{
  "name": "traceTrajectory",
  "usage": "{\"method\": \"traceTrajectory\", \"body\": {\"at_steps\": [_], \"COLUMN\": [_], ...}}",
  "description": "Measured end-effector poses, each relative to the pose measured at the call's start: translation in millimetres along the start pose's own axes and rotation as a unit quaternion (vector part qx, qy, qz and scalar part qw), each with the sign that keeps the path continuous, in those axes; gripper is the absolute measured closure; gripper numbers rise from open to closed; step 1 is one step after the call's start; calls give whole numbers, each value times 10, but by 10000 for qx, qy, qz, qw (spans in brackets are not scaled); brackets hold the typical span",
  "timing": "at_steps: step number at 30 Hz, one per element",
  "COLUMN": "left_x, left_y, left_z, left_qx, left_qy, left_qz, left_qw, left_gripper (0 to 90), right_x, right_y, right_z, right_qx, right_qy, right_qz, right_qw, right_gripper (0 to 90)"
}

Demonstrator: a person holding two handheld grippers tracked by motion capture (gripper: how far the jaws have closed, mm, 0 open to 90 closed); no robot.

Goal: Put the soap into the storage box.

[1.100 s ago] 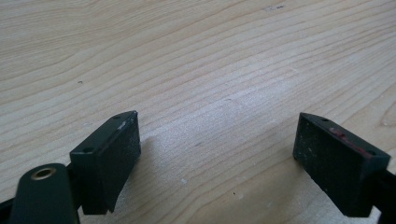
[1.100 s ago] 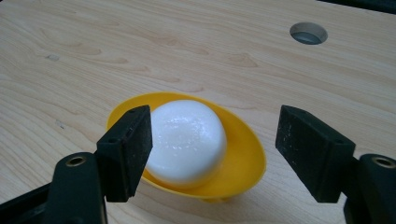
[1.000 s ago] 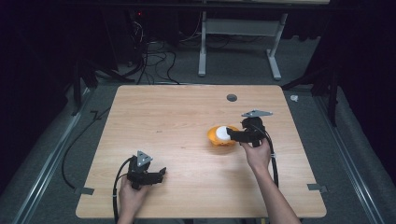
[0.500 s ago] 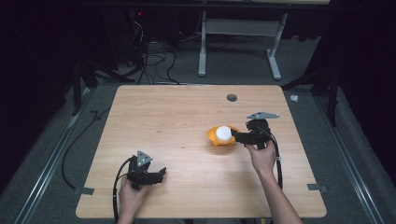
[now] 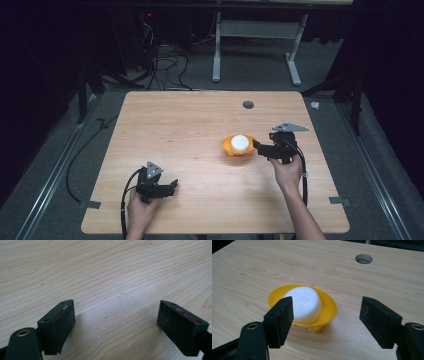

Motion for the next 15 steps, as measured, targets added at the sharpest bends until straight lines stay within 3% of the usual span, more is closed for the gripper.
{"method": "traceTrajectory", "body": {"at_steps": [15], "left_x": [0], "left_y": [-1], "left_z": [0], "left_qx": [4], "left_qy": [-6], "left_qz": [-7], "left_qw": [10000], "left_gripper": [154], "right_x": [-109], "right_y": [133], "right_z": [130], "right_qx": [-75], "right_qy": [63], "right_qz": [-50], "right_qw": [9999], "right_gripper": [280]}}
Point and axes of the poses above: each handheld gripper's, and its own axes: z roughly backward along the jaws, y roughly out of its underside, x roughly to its left, the point moved 1 cm from there along -z, roughly forward along the jaws, and after that the axes turned 13 degrees about x, right-handed, at the moved point
